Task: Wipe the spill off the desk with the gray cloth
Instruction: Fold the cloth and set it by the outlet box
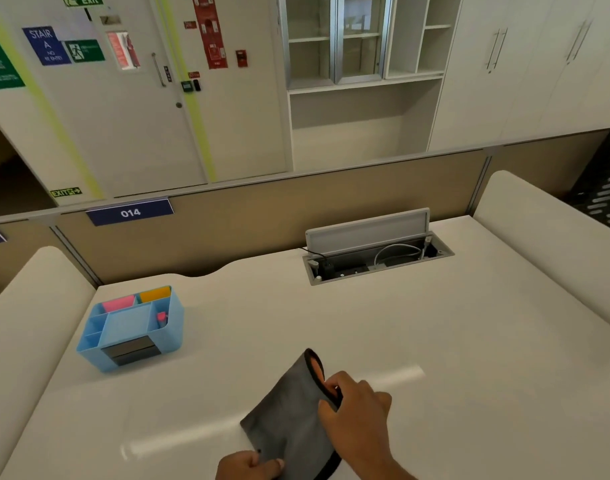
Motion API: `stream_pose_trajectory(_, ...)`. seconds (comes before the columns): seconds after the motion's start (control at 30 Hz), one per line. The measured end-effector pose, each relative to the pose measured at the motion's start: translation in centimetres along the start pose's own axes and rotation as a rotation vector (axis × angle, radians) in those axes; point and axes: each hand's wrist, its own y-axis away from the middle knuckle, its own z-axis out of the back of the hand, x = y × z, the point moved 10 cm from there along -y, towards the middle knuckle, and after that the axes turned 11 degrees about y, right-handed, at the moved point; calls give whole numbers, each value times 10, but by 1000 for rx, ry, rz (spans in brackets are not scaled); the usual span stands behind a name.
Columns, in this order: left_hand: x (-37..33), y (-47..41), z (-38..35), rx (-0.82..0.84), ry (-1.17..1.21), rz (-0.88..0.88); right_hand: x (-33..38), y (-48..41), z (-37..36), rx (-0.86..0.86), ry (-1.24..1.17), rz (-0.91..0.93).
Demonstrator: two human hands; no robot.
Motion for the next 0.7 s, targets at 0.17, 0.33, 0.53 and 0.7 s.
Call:
stream_pose_trajectory(0.17, -38, -49, -49, 116, -83, 29, -16, -56, 49, -166, 13, -16)
stream_pose_trajectory(0.33, -90, -89, -118, 124, 41, -33, -48, -120, 88, -276, 35, -77)
stream_pose_trajectory(0.53, -149, -130, -191, 133, -75, -170, -86, -190, 109, -340, 0, -133)
stream_pose_trajectory(0.7, -178, -154, -236, 87, -234, -281, -113, -238, 110, -365, -41, -156)
